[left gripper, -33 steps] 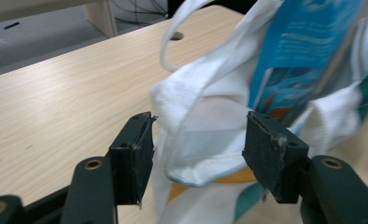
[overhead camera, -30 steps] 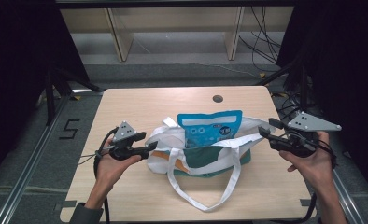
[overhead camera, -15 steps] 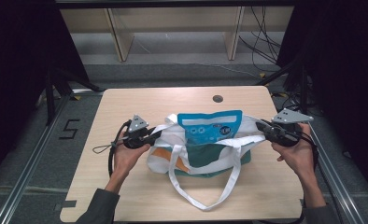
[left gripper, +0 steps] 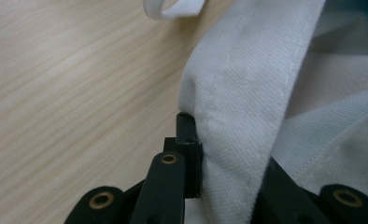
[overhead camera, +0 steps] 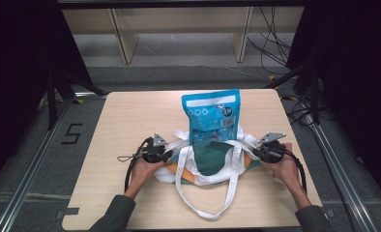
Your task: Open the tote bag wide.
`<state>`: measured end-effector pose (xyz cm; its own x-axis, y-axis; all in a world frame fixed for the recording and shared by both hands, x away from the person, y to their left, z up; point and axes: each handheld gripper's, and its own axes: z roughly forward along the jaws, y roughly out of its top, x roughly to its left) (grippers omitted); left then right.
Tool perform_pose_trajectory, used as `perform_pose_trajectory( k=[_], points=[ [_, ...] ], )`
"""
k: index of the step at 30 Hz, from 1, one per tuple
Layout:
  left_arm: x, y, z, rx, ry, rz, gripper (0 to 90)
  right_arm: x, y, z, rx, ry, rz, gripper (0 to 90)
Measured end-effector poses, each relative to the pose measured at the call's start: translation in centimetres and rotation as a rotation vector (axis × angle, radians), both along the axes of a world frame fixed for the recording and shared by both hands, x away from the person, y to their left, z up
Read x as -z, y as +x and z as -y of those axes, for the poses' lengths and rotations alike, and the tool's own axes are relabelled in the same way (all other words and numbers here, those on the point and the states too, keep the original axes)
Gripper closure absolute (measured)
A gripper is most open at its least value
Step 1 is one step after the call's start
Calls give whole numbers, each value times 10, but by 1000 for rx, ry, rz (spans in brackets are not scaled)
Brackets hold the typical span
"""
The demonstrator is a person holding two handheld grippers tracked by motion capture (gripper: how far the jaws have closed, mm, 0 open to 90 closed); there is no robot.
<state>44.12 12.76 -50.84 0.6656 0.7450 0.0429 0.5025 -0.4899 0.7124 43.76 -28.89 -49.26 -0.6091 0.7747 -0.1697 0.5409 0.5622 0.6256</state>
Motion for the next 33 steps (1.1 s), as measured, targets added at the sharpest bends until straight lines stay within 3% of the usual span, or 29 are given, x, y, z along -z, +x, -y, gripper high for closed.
perform_pose_trajectory(
  k=[3,6,8,11,12,13,17,18,19,20,21,23,24,25,26,27,28,29,30,31,32,33],
  points=[
    [-2,-3,0,15,18,12,824,0,-1,2,0,10,-6,881],
    [-5,-5,-3,25,9,27,786,-3,-3,2,-4,-7,6,867],
    [-6,-7,-2,17,-25,62,774,-8,-4,2,-1,-11,11,842],
    [-11,-9,-6,34,-16,81,746,-14,-7,7,-6,5,8,817],
    [-13,-12,-6,33,-39,91,729,-17,-9,9,11,14,10,771],
    [-13,-12,-6,33,-39,91,720,-18,-10,10,18,18,29,755],
    [-20,-15,-8,45,-50,108,662,-29,-15,13,48,39,29,655],
    [-22,-16,-9,52,-48,111,647,-42,-17,18,58,67,75,609],
    [-23,-16,-10,47,-57,114,647,-42,-17,18,58,67,75,609],
    [-26,-16,-9,51,-86,127,632,-53,-18,20,66,102,132,560],
    [-26,-16,-9,51,-86,127,625,-61,-20,20,83,129,165,547],
    [-30,-17,-7,47,-91,139,606,-67,-21,19,78,141,181,545],
    [-34,-16,-5,58,-72,136,605,-83,-28,12,40,210,226,538],
    [-33,-16,-2,44,-93,142,593,-89,-31,8,19,234,240,534],
    [-34,-15,-2,44,-85,146,584,-94,-34,2,-8,268,249,522],
    [-35,-14,-2,49,-82,131,572,-98,-36,-4,-47,288,225,516],
    [-35,-13,0,48,-86,143,566,-101,-39,-9,-64,310,199,510],
    [-35,-13,0,48,-86,143,559,-101,-39,-9,-64,310,199,510],
    [-36,-12,0,51,-71,139,559,-102,-42,-16,-99,327,194,502],
    [-35,-11,2,47,-91,148,552,-103,-45,-26,-138,339,193,499],
    [-38,-9,0,63,-61,141,548,-102,-45,-33,-177,333,200,493],
    [-37,-10,3,38,-90,138,535,-101,-46,-48,-216,340,174,488]
  ],
)
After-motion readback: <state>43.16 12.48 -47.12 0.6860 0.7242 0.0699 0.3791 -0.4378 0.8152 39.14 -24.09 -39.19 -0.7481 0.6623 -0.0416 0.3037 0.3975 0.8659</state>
